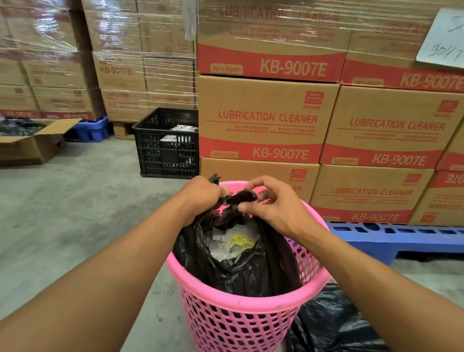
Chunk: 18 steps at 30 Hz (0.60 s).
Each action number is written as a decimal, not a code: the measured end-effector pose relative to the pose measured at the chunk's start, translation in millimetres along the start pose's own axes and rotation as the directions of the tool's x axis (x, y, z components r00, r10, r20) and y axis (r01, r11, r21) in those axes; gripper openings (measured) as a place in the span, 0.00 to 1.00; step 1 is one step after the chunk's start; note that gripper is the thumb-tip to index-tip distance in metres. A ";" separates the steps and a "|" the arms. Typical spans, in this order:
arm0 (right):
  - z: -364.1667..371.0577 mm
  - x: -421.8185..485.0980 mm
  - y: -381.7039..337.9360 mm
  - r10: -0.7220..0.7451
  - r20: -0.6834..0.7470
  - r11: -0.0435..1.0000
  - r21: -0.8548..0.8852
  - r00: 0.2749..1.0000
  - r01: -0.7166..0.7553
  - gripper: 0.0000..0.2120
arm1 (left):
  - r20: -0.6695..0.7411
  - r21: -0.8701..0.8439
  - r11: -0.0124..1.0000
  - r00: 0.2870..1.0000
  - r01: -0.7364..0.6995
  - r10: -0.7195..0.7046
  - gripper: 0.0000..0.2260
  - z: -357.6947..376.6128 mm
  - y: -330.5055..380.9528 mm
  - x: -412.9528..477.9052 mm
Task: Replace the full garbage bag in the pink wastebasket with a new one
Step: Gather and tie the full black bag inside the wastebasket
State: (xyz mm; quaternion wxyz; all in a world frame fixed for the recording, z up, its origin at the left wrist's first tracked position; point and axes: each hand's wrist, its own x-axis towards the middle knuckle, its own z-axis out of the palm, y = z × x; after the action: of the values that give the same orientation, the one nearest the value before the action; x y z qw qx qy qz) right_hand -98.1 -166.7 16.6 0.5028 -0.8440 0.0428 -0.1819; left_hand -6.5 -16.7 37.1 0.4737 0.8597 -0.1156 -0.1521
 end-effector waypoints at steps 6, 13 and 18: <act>0.9 -3.2 -14.8 0.077 -0.055 0.958 0.279 0.996 -0.059 0.06 | 0.143 -0.250 0.956 0.983 0.152 -0.119 0.09 -9.3 -2.2 4.5; -6.6 7.1 -17.8 0.272 0.033 0.534 0.826 0.962 -0.180 0.10 | 0.021 -0.146 0.981 0.991 0.131 -0.130 0.10 -18.8 -8.0 20.2; -23.9 0.5 10.7 0.176 0.027 0.984 0.010 0.984 -0.176 0.04 | -0.155 0.378 0.917 0.985 0.124 -0.070 0.23 -16.2 -25.9 33.5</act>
State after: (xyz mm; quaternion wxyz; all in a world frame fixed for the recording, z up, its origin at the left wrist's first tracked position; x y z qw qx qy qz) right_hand -104.8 -192.0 17.7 0.5228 -0.8359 0.1096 -0.1262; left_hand 32.0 -2.0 18.3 0.2937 0.9493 -0.0673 -0.0896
